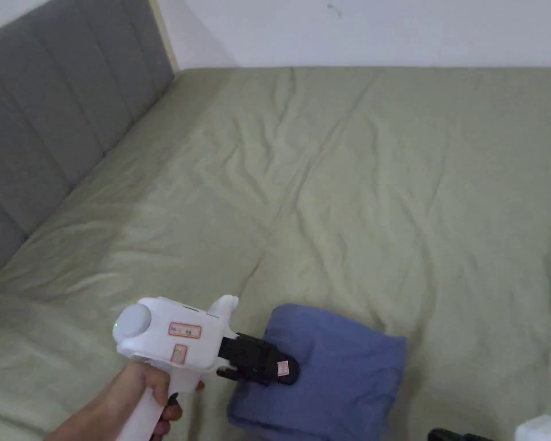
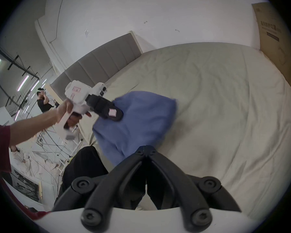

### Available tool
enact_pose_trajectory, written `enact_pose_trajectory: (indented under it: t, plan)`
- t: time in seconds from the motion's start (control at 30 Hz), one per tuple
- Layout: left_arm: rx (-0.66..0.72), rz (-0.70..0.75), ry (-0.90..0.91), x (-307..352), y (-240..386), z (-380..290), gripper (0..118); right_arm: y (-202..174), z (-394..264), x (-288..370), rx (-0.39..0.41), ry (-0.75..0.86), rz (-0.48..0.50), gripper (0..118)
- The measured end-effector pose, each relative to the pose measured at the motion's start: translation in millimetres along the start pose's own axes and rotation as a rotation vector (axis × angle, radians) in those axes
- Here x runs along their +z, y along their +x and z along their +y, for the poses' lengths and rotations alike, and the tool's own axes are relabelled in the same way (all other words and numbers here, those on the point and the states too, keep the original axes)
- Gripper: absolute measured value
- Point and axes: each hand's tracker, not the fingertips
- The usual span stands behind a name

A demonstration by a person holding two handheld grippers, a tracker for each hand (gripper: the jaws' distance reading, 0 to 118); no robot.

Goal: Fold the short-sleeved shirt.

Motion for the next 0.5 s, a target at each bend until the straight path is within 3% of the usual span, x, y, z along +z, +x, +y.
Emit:
enact_pose_trajectory:
  t: [0.27,0.4,0.5]
  plan:
    - [0.055,0.266,0.087,218.9,-133.6,43.4,21,-60.4,38.1,-49.1,0.034,-0.039,0.037,0]
    - [0.14,0.389,0.073,288.7,-192.8,43.2,21,-79.4,56.0,-78.5,0.031,-0.052,0.066,0]
    - [0.122,0.45,0.037,314.4,-196.7,38.1,21,-87.4,67.6,-95.3,0.039,-0.068,0.075,0]
